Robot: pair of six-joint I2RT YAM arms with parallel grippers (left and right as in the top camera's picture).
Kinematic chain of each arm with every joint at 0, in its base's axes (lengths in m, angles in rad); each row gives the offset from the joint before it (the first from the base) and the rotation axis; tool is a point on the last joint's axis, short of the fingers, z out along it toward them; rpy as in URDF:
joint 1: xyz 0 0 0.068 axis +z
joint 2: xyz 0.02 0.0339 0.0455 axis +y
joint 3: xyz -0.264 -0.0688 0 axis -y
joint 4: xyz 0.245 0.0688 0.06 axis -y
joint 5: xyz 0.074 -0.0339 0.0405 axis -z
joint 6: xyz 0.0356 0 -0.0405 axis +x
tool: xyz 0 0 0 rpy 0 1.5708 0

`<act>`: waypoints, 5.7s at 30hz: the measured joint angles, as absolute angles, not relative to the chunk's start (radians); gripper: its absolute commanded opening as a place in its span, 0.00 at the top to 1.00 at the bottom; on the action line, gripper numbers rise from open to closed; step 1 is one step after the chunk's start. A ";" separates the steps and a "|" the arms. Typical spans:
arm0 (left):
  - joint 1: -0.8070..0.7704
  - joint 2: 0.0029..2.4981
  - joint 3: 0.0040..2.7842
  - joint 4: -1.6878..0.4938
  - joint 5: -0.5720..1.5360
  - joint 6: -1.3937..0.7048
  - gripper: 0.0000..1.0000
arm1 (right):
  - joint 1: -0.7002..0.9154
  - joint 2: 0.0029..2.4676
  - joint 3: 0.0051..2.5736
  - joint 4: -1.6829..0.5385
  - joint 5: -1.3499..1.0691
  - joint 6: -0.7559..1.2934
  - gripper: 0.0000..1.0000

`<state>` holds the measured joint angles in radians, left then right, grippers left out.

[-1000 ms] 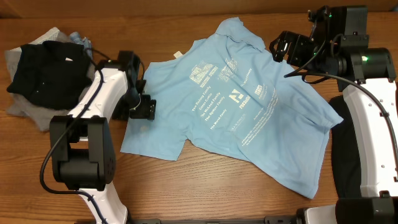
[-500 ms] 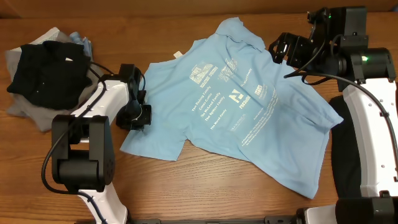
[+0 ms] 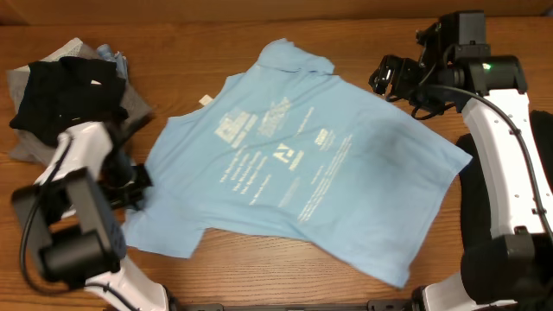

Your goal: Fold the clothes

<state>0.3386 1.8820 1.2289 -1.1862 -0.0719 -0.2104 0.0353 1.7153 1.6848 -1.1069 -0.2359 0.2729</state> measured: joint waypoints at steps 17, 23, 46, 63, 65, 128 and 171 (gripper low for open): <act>0.402 1.355 1.229 -1.209 -0.016 -0.180 0.54 | -0.091 1.851 1.650 -1.126 -0.136 0.426 0.03; 0.374 1.345 1.229 -1.147 0.196 -0.049 0.46 | -0.096 1.860 1.642 -1.087 -0.153 0.411 0.00; -0.084 1.899 1.533 -0.656 0.258 0.068 0.37 | -0.091 1.860 1.642 -1.063 -0.427 0.392 0.01; -0.142 2.185 1.570 -0.433 0.294 -0.055 0.96 | -0.067 1.860 1.642 -1.085 -0.442 0.392 0.01; -0.142 2.204 1.570 -0.428 0.294 -0.061 0.96 | -0.068 1.860 1.642 -1.085 -0.441 0.392 0.01; -0.044 1.807 2.383 -1.563 0.368 0.084 0.36 | -0.067 2.054 1.335 -0.474 -0.181 0.332 0.59; -0.079 1.807 2.383 -1.588 0.325 0.089 0.21 | -0.252 1.871 1.573 -0.710 -0.301 0.290 0.06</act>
